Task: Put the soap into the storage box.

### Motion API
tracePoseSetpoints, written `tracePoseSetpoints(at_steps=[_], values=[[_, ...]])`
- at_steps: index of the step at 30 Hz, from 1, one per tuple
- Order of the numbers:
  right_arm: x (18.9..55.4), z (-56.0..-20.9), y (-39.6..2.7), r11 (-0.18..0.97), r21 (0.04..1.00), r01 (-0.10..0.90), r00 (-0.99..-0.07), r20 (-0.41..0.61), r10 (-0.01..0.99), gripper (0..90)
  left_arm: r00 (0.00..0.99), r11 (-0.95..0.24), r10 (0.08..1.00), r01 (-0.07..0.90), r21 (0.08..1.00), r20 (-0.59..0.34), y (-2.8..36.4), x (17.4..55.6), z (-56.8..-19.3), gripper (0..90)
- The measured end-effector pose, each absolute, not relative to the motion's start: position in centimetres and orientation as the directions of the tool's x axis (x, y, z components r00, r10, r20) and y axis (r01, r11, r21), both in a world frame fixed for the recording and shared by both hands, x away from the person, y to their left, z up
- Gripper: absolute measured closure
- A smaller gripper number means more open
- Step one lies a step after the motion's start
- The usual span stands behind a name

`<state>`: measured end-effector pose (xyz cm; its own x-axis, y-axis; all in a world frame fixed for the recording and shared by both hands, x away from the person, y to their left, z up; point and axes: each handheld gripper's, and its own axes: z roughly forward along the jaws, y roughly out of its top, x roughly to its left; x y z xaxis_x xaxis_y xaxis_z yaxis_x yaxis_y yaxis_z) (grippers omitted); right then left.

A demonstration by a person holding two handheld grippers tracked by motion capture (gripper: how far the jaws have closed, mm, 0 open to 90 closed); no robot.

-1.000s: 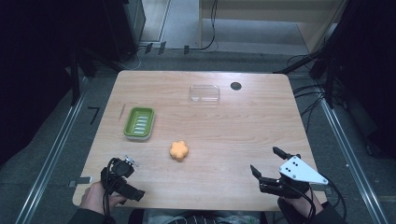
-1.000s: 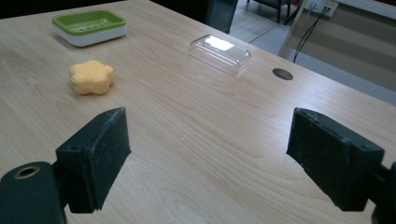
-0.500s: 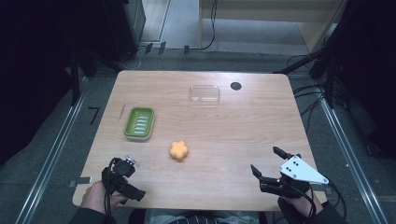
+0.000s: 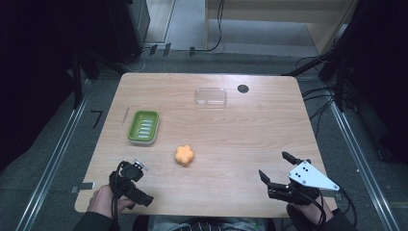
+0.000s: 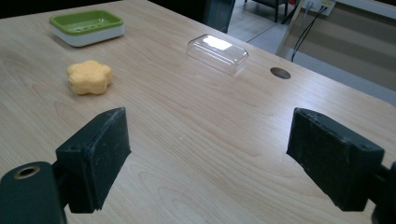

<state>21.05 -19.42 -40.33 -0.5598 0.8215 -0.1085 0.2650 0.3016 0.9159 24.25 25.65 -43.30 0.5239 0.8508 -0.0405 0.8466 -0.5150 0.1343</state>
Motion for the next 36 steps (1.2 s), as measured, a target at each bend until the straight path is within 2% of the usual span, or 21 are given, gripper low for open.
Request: tracePoseSetpoints(at_steps=[9, 14, 25, 36], values=[[21.3, -40.3, -18.9, 0.332, 0.905, 0.266, -0.571, -0.129, 0.81, 13.4, 0.519, -0.507, 0.854, 0.846, 0.165, -0.039, 25.3, 24.6, -42.9, 0.0], [21.1, -40.3, -19.4, 0.297, 0.917, 0.266, -0.553, -0.107, 0.826, 13.4, 0.522, -0.511, 0.852, 0.844, 0.164, -0.031, 24.7, 25.3, -42.9, 0.0], [21.1, -40.3, -19.4, 0.308, 0.914, 0.264, -0.561, -0.114, 0.82, 13.4, 0.519, -0.504, 0.854, 0.842, 0.192, -0.034, 23.5, 26.4, -42.7, 0.0], [21.0, -40.4, -19.6, 0.306, 0.913, 0.269, -0.553, -0.114, 0.825, 13.4, 0.556, -0.538, 0.83, 0.819, 0.199, -0.046, 21.5, 28.2, -42.7, 0.0]])
